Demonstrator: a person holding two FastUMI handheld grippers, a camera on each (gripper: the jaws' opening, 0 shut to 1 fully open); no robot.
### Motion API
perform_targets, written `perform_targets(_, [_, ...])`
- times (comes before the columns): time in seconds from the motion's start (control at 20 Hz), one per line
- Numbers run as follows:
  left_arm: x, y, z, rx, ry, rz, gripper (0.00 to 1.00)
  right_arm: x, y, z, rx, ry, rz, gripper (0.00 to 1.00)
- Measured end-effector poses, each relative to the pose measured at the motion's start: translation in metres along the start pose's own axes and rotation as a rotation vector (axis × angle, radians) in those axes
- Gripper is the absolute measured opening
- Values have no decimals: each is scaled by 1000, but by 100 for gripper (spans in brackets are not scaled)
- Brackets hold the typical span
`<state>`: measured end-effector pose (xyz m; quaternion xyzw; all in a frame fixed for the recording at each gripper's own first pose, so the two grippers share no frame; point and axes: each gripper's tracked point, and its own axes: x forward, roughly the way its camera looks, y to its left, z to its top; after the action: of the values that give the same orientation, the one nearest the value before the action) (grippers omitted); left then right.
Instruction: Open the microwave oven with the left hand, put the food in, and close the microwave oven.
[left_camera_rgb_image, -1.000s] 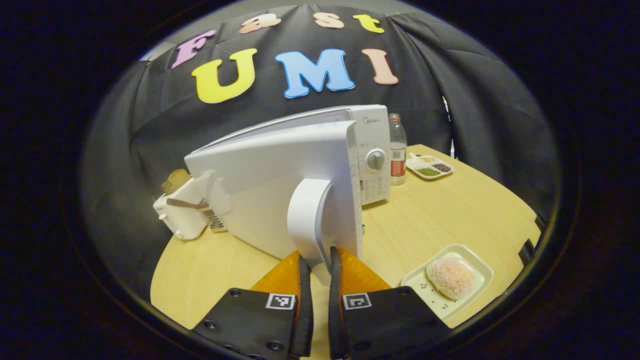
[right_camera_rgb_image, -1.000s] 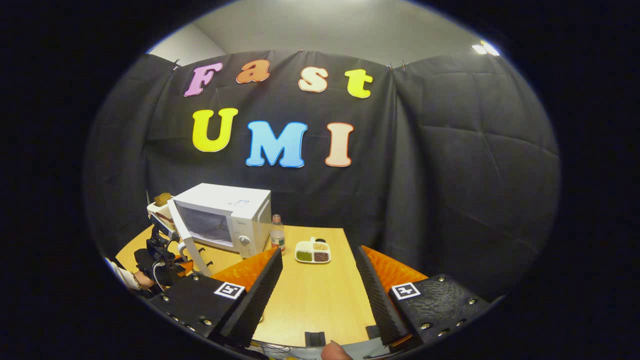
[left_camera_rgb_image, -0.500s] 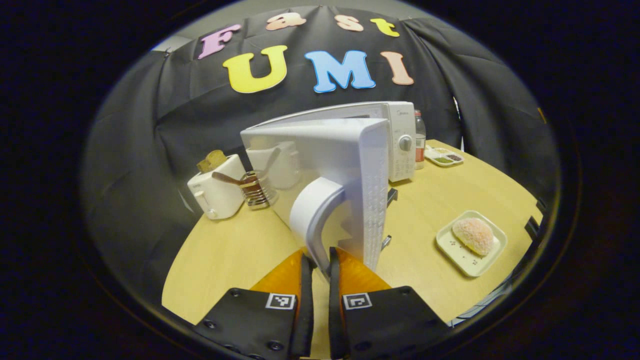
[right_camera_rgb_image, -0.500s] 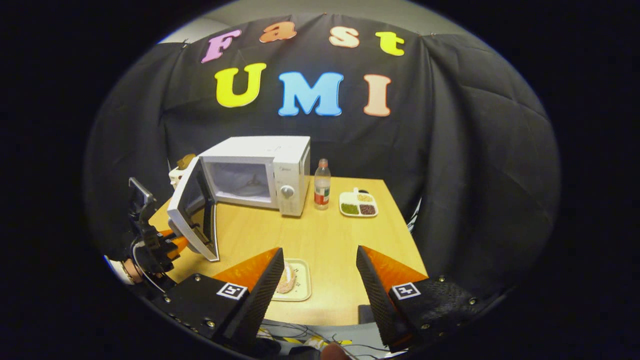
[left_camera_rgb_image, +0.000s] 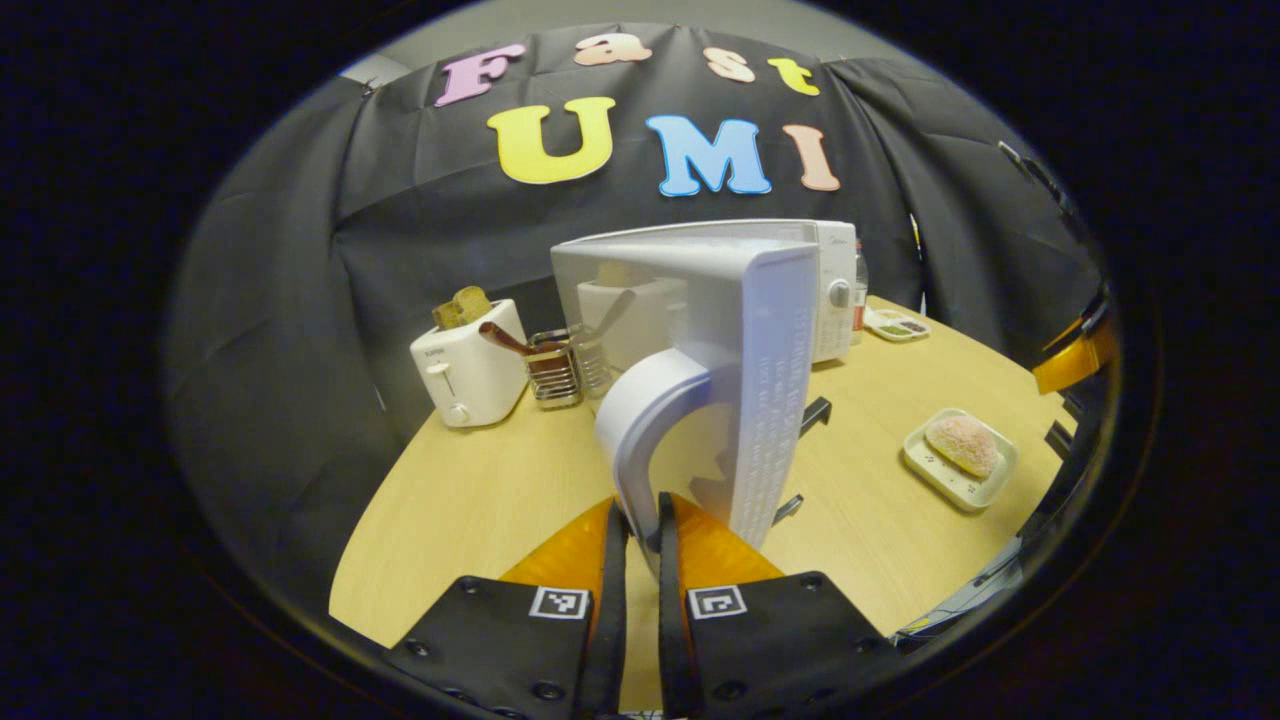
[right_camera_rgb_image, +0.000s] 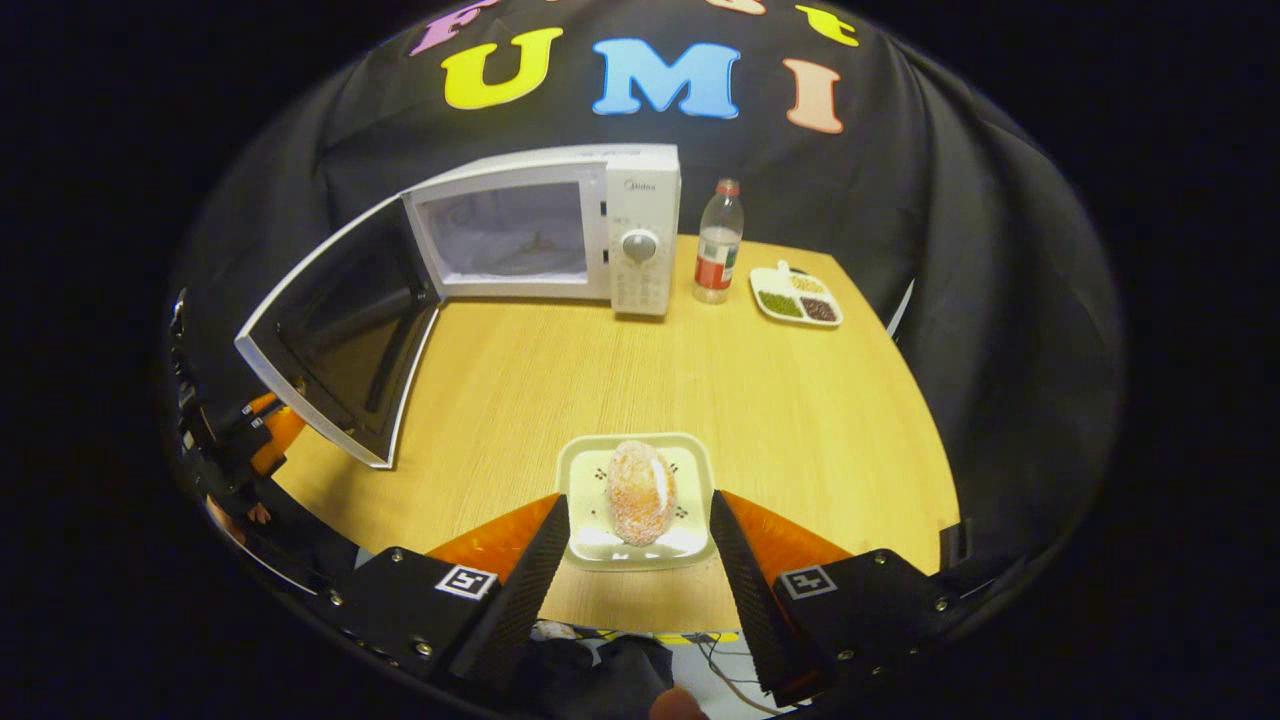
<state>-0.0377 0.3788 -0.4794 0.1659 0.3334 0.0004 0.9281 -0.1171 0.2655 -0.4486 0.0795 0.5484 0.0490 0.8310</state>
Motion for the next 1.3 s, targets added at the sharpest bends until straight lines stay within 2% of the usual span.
perform_targets(0.15, [0,9,-16,-45,68,-35,24,36,0,-15,-13,79,-13,87])
perform_targets(0.25, [-4,20,-38,-67,146,-40,31,56,-1,-17,-39,107,-25,87])
perform_targets(0.35, [-10,36,-42,-82,155,7,36,75,-3,-17,-63,131,-44,88])
perform_targets(0.45, [-22,51,-46,-98,177,70,28,89,-2,-16,-73,143,-34,87])
perform_targets(0.5, [-30,58,-51,-108,191,104,28,96,-3,-18,-81,157,-37,87])
perform_targets(0.6, [-47,68,-62,-153,232,165,36,106,-9,-21,-95,182,-40,89])
perform_targets(0.65, [-54,71,-68,-185,249,196,36,110,-13,-20,-96,182,-38,90])
perform_targets(0.7, [-65,68,-76,-215,264,222,32,114,-16,-21,-88,187,-30,87])
perform_targets(0.75, [-74,65,-83,-235,287,249,28,117,-16,-24,-69,200,-16,83])
perform_targets(0.8, [-83,64,-93,-251,313,277,32,119,-15,-27,-49,210,12,84])
perform_targets(0.85, [-92,62,-101,-270,336,301,31,122,-17,-28,-38,211,30,83])
perform_targets(1.0, [-118,52,-106,-332,386,374,32,123,-16,-19,14,191,96,67])
perform_targets(1.15, [-129,42,-91,-334,398,417,32,119,-5,-1,39,169,194,66])
perform_targets(1.2, [-130,39,-85,-319,398,427,36,118,1,6,44,158,226,66])
perform_targets(1.25, [-131,34,-78,-309,397,429,32,117,6,15,42,145,256,66])
perform_targets(1.3, [-131,27,-72,-310,395,425,36,118,13,25,33,127,285,66])
